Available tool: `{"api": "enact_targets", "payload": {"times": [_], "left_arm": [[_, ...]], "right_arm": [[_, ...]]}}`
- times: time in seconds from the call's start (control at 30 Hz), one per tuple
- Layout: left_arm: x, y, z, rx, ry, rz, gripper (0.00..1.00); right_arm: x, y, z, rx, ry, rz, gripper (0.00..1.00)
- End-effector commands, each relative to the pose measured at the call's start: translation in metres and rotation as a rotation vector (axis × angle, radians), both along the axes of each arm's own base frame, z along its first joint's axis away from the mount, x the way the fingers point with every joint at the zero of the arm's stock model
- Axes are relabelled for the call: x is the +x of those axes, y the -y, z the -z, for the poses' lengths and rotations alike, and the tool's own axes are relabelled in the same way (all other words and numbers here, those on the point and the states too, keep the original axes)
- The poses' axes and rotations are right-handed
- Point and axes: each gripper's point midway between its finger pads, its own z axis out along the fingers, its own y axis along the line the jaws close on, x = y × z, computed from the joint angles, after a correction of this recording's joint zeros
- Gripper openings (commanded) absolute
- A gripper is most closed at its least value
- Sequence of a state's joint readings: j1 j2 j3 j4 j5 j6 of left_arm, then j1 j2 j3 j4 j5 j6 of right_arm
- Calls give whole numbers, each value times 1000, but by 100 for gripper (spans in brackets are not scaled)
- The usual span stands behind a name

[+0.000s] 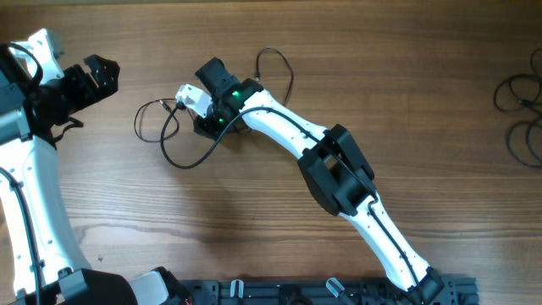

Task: Untangle cables
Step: 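Grasp the remaining black cable with the right gripper, then drag the grasped cable toward the upper right with the right gripper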

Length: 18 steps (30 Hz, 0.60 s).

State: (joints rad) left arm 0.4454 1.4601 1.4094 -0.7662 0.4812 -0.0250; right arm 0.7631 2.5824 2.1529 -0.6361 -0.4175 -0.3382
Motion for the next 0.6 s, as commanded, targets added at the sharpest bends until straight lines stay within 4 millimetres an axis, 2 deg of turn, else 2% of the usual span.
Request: {"api": "enact_targets", "payload": {"times": [0.0, 0.03, 0.17, 0.4, 0.57], "left_arm": [[1, 6, -12, -13, 30, 18, 100], [1, 6, -12, -13, 30, 18, 100], [1, 6, -12, -12, 31, 18, 100], [1, 6, -12, -11, 31, 19, 100], [1, 6, -12, -11, 31, 19, 100]], "right_arm": [[-10, 9, 38, -66, -52, 3, 7], [-10, 10, 38, -67, -54, 4, 4], [-8, 20, 44, -126, -45, 39, 4], [7, 52, 55, -245, -46, 151, 4], [25, 81, 58, -284, -81, 259, 4]]}}
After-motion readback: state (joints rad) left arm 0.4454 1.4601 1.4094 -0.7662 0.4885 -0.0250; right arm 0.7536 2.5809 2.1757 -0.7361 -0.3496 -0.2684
